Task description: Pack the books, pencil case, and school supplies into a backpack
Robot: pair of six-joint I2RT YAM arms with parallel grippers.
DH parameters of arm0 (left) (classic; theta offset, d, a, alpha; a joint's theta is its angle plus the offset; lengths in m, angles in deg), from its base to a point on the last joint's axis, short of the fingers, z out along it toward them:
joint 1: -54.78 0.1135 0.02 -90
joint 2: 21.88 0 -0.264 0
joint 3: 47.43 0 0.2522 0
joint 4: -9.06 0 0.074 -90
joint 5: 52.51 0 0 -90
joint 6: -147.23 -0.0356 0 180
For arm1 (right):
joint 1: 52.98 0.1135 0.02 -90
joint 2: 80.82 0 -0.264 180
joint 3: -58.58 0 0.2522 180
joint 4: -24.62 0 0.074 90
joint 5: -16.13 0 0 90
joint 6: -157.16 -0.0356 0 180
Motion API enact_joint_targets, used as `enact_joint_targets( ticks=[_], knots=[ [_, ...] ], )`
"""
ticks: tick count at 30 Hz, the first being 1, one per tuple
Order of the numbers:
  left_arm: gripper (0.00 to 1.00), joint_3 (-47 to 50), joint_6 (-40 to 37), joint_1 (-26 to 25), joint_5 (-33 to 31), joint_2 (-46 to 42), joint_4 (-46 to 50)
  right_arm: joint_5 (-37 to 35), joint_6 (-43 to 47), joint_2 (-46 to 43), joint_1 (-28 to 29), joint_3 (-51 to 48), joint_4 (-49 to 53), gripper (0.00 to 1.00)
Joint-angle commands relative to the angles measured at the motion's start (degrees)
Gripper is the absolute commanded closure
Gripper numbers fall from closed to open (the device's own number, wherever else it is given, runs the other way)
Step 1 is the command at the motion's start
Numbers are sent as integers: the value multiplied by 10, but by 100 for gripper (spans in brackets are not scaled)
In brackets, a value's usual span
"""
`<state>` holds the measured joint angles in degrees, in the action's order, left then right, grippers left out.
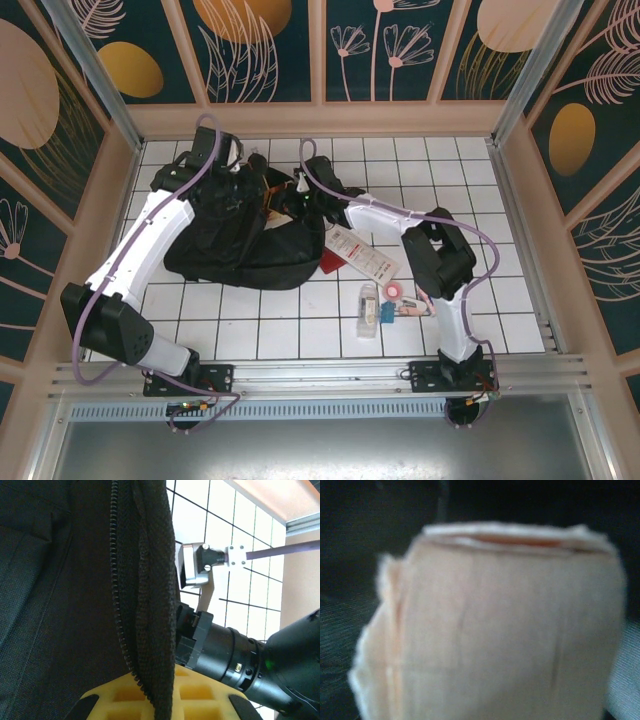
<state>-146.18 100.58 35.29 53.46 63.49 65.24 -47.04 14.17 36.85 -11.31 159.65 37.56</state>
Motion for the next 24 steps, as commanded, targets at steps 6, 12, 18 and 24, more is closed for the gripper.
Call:
enact_joint_targets(
  ticks=[6, 12, 18, 24],
  knots=[
    [100, -71, -23, 19, 19, 7, 13, 7, 61, -97, 5, -21, 56, 100],
    [100, -82, -8, 19, 51, 14, 8, 57, 25, -90, 7, -14, 3, 100],
    [100, -27, 39, 19, 116, 2, -58, 100, -25, 7, 10, 54, -57, 100],
    [100, 33, 80, 19, 170, -11, -127, 99, -52, 99, 29, 133, -81, 95]
  ],
)
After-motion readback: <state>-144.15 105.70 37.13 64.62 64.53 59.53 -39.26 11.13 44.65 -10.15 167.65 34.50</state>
